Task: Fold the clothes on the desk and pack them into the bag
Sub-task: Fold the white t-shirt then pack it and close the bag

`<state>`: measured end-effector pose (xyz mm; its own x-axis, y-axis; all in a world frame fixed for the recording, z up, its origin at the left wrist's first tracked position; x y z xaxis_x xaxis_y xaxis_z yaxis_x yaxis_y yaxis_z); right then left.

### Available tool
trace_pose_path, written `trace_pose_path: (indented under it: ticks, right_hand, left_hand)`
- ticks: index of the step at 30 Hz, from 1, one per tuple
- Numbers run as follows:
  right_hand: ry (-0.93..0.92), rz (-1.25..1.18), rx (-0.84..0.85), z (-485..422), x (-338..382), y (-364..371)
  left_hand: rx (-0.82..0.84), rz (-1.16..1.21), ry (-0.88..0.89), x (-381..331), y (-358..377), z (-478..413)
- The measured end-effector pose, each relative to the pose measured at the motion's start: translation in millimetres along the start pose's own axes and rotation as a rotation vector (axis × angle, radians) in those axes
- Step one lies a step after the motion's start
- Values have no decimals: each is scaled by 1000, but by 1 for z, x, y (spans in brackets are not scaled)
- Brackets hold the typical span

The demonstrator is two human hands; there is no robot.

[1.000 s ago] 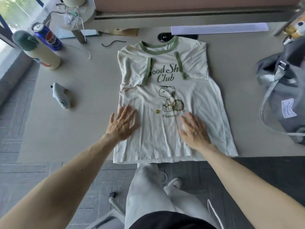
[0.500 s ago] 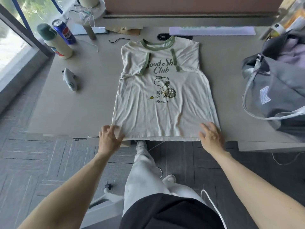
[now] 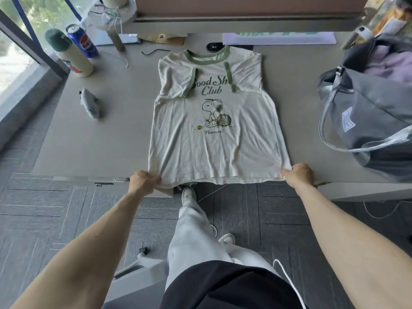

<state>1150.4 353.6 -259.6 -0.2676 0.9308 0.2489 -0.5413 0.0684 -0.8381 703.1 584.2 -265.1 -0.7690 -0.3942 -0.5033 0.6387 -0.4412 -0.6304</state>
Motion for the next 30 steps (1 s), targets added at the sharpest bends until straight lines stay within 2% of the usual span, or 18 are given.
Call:
trace_pose_path:
  ticks: [3,6,9,13,18,21,23,30]
  right_hand:
    - [80,-80,85,1,-7,0]
    - [111,-290,206,11,-16,-6]
    - [74,-499,280,18,-15,-20]
    - [-41,-655,317,34,9,-49]
    - [-106,-969,383,51,34,-98]
    - [-135,-1042,438,48,43,-119]
    - [-152,-1067,463,41,53,-129]
    - [-144,-1167,435,9,127,-148]
  left_hand:
    - [36,14,-32,9,-7,11]
    - [72,45,-38,11,-23,23]
    - [106,102,-32,5,-35,34]
    - [180,195,-22,-17,-54,44]
    - [423,163,-20,-40,-88,59]
    - [537,145,1,-50,-109,61]
    - [542,263,15,-63,-122,57]
    - [367,680,84,-148,-137,11]
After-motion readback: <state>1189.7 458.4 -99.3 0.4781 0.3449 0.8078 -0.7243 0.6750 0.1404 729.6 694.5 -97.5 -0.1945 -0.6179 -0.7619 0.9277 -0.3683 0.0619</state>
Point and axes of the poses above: each hand's wrist, its own z-axis away from the middle knuckle, its own y-axis out of the palm, x = y × z, the point moved 4 cm from there along -z, towards the middle knuckle, and after that the axes turned 7 degrees about z, right-handed, at the moved point
